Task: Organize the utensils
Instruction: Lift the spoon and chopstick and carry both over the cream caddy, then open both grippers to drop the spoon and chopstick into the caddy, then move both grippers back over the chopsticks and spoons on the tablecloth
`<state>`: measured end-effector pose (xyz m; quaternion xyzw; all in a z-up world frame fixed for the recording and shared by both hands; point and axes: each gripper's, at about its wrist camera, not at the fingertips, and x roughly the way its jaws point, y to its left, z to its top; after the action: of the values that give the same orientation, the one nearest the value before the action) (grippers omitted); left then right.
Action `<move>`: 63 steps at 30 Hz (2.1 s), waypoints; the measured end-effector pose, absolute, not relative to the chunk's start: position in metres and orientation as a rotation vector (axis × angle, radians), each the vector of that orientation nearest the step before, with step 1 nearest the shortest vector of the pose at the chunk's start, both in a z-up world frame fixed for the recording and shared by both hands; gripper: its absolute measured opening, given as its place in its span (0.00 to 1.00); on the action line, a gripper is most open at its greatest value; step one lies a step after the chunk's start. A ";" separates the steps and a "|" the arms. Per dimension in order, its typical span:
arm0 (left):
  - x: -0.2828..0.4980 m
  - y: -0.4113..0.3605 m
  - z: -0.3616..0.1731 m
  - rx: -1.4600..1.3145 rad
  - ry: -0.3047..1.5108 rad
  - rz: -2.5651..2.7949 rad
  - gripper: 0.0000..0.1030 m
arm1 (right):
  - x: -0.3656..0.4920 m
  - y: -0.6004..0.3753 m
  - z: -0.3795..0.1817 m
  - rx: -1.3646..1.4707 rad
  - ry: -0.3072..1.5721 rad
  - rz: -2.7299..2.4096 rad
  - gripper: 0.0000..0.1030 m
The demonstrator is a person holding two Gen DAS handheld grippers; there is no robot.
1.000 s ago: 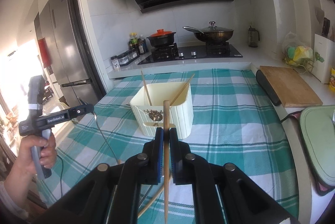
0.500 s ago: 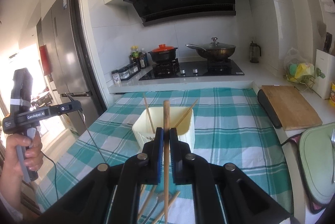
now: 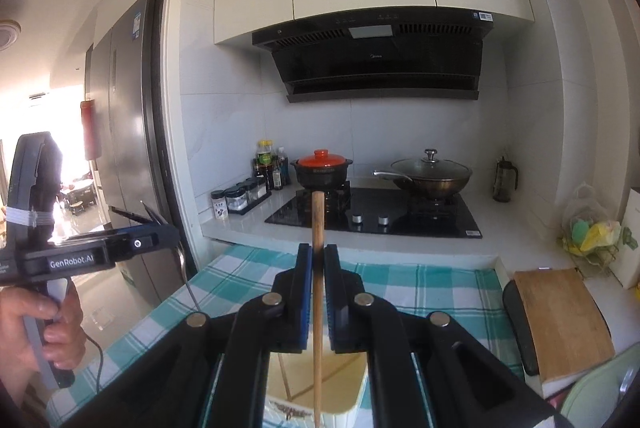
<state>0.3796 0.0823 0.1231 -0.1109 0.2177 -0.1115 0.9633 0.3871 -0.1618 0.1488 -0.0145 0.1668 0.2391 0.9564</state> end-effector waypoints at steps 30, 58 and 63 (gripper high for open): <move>0.419 0.072 0.021 -0.159 0.693 -0.164 0.82 | 0.478 -0.158 0.001 0.008 0.685 0.423 0.64; 0.163 0.092 -0.020 0.010 0.722 -0.021 0.96 | 0.207 -0.251 -0.005 -0.284 0.635 0.160 0.78; 0.148 0.080 -0.055 -0.059 0.692 -0.036 0.96 | 0.161 -0.248 -0.041 -0.188 0.597 0.147 0.78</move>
<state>0.1484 0.0804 -0.0548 -0.0291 0.3391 -0.0177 0.9401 0.1606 -0.2482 -0.0411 -0.0923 0.2933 0.0721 0.9488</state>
